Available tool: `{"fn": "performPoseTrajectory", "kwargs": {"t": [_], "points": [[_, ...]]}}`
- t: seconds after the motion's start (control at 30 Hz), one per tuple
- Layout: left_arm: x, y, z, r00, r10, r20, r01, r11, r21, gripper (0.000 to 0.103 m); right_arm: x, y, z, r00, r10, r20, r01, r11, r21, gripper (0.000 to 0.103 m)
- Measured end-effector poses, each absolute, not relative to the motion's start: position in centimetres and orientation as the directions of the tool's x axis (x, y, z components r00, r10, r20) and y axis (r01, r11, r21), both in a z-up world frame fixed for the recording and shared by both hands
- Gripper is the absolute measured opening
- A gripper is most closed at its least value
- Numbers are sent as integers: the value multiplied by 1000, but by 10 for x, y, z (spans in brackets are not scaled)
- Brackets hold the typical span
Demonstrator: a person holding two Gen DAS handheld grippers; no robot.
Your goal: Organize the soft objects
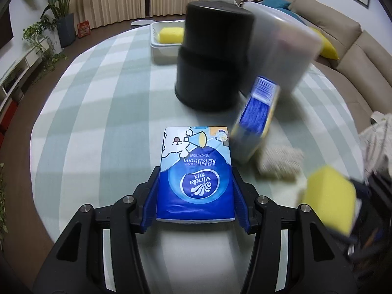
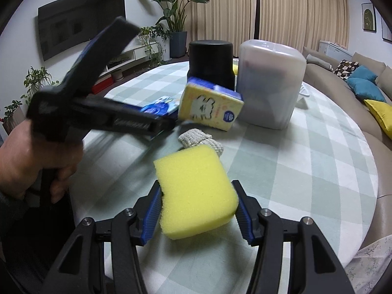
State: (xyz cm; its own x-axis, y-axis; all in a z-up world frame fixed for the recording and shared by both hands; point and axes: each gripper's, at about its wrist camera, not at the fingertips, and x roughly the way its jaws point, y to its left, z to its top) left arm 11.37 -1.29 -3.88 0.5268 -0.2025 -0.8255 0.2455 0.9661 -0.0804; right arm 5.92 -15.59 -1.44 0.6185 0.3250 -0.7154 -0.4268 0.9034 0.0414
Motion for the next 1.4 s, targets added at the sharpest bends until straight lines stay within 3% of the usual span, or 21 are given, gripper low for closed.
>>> {"fn": "performPoseTrajectory", "kwargs": {"t": [0.73, 0.93, 1.4], "points": [[49, -4, 6, 532, -351, -771, 334, 923, -190, 50, 43, -219, 27, 614, 277, -739, -320, 943, 88, 57], [53, -4, 60, 583, -402, -706, 383, 902, -198, 50, 47, -242, 56, 632, 288, -719, -309, 945, 107, 57], [171, 11, 196, 761, -324, -563, 389, 921, -4, 50, 125, -284, 195, 790, 240, -564, -326, 944, -55, 57]]}}
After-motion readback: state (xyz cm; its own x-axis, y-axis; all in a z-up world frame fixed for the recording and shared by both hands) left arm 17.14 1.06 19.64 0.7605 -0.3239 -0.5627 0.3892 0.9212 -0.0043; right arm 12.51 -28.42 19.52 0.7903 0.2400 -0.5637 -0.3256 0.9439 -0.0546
